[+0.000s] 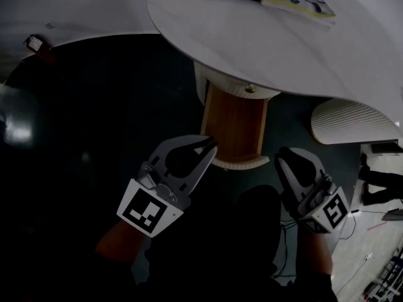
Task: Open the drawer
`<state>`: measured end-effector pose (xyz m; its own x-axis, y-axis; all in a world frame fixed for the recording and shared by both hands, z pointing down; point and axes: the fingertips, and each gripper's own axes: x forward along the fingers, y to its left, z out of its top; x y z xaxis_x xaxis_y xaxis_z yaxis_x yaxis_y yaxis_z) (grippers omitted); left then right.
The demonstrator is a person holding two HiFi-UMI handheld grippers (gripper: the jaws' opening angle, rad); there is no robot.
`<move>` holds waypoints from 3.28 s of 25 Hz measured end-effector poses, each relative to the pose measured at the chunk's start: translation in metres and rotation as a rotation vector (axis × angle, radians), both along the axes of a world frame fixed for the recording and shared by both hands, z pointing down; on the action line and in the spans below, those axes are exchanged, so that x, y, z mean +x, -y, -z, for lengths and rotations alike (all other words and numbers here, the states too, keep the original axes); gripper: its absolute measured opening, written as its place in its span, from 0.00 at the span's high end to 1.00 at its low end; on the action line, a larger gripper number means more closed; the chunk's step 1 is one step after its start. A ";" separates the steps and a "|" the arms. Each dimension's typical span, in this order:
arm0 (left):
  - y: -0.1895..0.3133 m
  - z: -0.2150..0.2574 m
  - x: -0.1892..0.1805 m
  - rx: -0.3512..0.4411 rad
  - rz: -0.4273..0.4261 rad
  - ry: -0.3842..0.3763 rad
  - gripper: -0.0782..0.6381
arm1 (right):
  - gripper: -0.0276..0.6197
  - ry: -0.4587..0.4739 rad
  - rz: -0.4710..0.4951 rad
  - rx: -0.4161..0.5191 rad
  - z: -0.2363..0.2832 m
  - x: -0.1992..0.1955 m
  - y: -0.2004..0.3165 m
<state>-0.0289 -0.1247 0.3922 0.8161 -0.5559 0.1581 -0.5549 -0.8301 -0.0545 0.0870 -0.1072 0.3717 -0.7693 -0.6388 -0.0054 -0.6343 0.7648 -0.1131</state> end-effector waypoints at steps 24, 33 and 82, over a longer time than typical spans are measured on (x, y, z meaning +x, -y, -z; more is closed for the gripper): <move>-0.089 0.349 -0.025 -0.080 0.104 -0.059 0.85 | 0.91 0.062 -0.006 -0.123 0.339 -0.067 -0.102; -0.132 0.397 -0.060 -0.133 0.118 -0.094 0.85 | 0.93 0.094 -0.063 -0.099 0.398 -0.084 -0.128; -0.181 0.433 0.009 -0.092 0.147 -0.086 0.86 | 0.93 0.089 -0.058 -0.030 0.424 -0.008 -0.188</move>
<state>-0.0204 0.0565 -0.0406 0.7396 -0.6567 0.1472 -0.6701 -0.7389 0.0703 0.0793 0.0809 -0.0528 -0.7288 -0.6828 -0.0518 -0.6635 0.7228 -0.1931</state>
